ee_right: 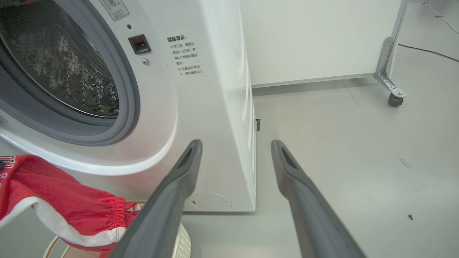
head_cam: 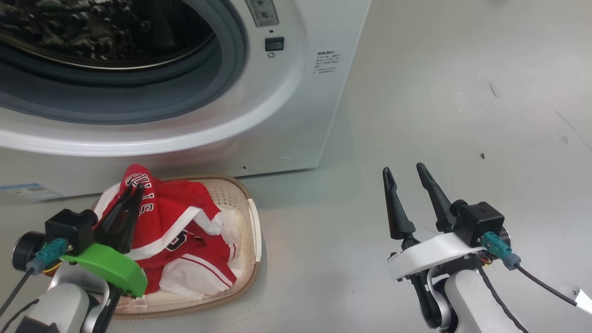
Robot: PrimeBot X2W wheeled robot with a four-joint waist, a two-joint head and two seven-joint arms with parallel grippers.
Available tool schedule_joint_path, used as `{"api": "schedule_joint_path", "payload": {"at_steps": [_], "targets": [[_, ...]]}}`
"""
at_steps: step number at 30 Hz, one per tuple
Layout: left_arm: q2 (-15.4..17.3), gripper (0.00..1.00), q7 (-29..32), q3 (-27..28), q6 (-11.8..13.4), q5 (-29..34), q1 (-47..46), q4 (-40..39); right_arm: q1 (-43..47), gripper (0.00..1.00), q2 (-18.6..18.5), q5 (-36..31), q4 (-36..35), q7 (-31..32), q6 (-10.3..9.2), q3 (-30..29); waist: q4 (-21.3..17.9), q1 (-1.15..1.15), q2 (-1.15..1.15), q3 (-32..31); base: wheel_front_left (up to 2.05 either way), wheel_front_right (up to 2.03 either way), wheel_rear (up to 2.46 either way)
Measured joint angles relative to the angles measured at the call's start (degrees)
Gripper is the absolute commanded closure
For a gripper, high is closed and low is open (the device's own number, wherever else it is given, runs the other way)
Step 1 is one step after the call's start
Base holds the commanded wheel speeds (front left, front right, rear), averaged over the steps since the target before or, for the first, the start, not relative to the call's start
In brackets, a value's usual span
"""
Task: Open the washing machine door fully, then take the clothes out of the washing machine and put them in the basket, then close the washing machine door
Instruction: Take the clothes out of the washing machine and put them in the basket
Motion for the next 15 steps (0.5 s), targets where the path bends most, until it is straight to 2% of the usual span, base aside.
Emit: {"api": "schedule_joint_path", "payload": {"at_steps": [9, 15], "targets": [[2.22, 1.00, 3.99, -1.14, 0.00, 1.43, -0.86, 6.62, -2.47, 0.00, 0.01, 1.18, -2.00, 0.00, -0.59, 1.33, -3.46, 0.00, 0.00, 5.23, 0.00, 0.00, 0.00], [2.50, 1.00, 5.48, -2.11, -0.08, 3.31, -5.19, 7.80, -3.49, 0.00, 0.01, 1.79, -2.72, -0.01, -1.45, 1.93, -6.12, 0.00, 0.00, 8.47, 0.00, 0.00, 0.00]]}}
